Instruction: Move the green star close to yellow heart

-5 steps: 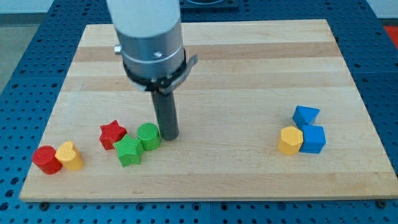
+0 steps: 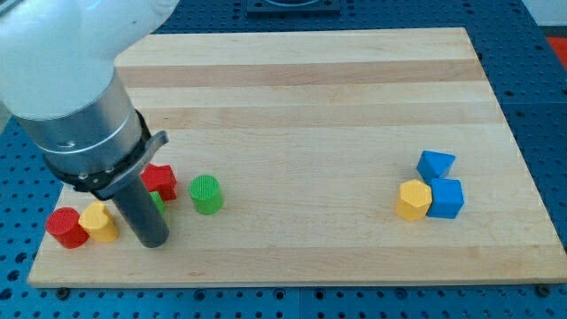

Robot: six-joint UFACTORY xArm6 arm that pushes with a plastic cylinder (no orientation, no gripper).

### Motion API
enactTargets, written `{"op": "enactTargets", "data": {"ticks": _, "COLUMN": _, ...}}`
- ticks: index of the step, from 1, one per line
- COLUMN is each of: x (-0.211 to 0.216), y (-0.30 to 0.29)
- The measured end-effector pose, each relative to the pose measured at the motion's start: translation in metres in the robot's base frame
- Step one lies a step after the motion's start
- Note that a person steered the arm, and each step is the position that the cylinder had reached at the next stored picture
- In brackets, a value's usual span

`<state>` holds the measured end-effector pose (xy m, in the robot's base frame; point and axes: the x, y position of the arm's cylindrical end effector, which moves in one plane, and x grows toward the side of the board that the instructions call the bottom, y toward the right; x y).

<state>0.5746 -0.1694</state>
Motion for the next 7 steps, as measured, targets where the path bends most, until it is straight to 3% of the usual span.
{"op": "enactTargets", "data": {"ticks": 1, "x": 0.017, "y": 0.015}}
{"op": "enactTargets", "data": {"ticks": 3, "x": 0.018, "y": 0.107}}
{"op": "enactTargets", "data": {"ticks": 4, "x": -0.022, "y": 0.105}}
{"op": "enactTargets", "data": {"ticks": 7, "x": -0.026, "y": 0.081}}
